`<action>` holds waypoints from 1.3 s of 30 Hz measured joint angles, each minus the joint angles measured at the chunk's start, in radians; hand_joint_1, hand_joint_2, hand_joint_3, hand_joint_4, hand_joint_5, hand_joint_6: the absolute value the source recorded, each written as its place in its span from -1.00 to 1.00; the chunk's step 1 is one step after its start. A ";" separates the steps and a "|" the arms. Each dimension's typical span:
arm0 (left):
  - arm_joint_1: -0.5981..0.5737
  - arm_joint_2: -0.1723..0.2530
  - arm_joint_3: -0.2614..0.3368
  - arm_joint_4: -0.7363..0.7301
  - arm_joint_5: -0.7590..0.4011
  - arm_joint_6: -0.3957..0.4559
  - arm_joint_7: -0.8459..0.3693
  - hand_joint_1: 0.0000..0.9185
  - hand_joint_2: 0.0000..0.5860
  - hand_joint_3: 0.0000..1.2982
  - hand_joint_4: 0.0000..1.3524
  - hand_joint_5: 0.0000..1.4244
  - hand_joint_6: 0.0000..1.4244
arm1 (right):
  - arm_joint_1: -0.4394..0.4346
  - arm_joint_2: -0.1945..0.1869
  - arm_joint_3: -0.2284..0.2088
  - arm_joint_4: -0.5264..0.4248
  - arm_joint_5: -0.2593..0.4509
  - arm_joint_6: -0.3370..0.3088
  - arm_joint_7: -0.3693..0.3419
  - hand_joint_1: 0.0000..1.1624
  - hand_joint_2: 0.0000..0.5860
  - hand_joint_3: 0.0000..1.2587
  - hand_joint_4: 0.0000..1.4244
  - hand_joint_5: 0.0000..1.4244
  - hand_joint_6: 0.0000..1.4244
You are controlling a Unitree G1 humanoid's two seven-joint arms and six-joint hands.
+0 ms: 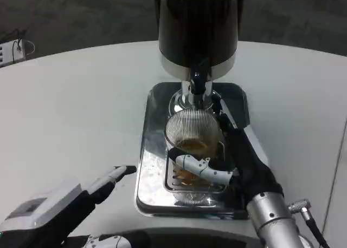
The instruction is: Grasp the cup under the faucet to collect the drink, then remove the cup.
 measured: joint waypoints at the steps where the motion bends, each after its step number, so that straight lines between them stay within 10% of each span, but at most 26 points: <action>1: -0.001 0.000 0.000 0.000 0.000 0.002 -0.001 -1.00 -0.75 -0.91 -1.00 -0.87 -0.78 | -0.001 0.001 0.002 0.001 -0.006 0.000 -0.002 0.43 -0.27 -1.00 -1.00 -1.00 -1.00; 39: -0.011 0.003 0.000 0.017 -0.026 0.059 -0.055 -1.00 -0.76 -0.86 -0.97 -0.86 -0.78 | -0.015 0.131 0.027 0.180 -0.041 -0.135 -0.261 0.63 -0.21 -0.50 -0.47 -0.38 -0.35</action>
